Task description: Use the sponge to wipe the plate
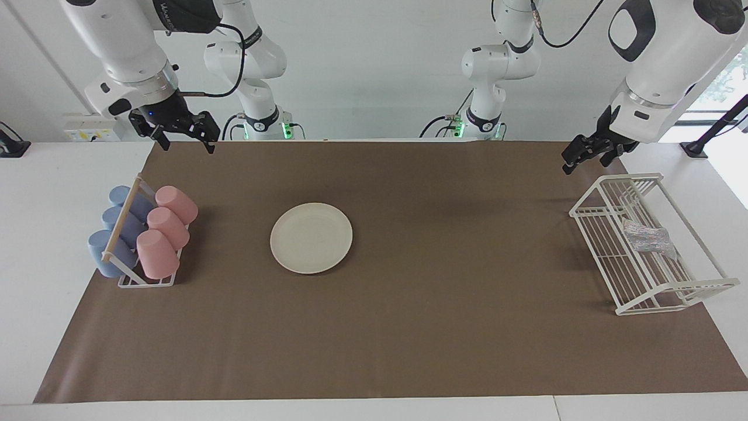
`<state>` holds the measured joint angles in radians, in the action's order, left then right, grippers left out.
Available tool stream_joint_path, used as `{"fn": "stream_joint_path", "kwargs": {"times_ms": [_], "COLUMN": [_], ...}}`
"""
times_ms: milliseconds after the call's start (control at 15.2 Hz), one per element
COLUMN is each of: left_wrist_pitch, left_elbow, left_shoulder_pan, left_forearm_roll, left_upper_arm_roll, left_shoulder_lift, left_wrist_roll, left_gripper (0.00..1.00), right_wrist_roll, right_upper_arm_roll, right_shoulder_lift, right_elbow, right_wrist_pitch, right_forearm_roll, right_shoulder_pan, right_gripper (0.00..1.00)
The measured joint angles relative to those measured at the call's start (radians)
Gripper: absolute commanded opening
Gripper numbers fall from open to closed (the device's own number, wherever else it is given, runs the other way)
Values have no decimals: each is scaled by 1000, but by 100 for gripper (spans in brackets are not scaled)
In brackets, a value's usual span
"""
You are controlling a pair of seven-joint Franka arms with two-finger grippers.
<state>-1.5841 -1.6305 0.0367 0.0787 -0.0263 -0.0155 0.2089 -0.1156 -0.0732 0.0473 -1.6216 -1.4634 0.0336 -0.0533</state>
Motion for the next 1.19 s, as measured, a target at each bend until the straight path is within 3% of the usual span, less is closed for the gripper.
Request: {"fn": "stream_joint_path", "kwargs": {"times_ms": [330,528,858,1187], "left_wrist_pitch": [-61,-127,-251,-263], "left_elbow": [-67,-89,-128,-134], "left_shoulder_pan": [69,92,88,80], "left_forearm_roll": [266,454,702,779], "left_upper_arm_roll": [-3,-4,4,10], "left_shoulder_lift": [-19,-101,-226,-269], "left_wrist_roll": [107,181,287,346], "left_gripper": [100,100,100,96], "right_wrist_roll": [-27,-129,-429,-850], "right_upper_arm_roll": [0,0,-11,-26], "right_shoulder_lift": [0,0,0,0], "right_elbow": [0,0,0,0], "right_wrist_pitch": [-3,-29,-53,-53], "right_forearm_roll": [0,0,-8,-21], "right_shoulder_pan": [0,3,8,51], "right_gripper": [100,100,100,100]}}
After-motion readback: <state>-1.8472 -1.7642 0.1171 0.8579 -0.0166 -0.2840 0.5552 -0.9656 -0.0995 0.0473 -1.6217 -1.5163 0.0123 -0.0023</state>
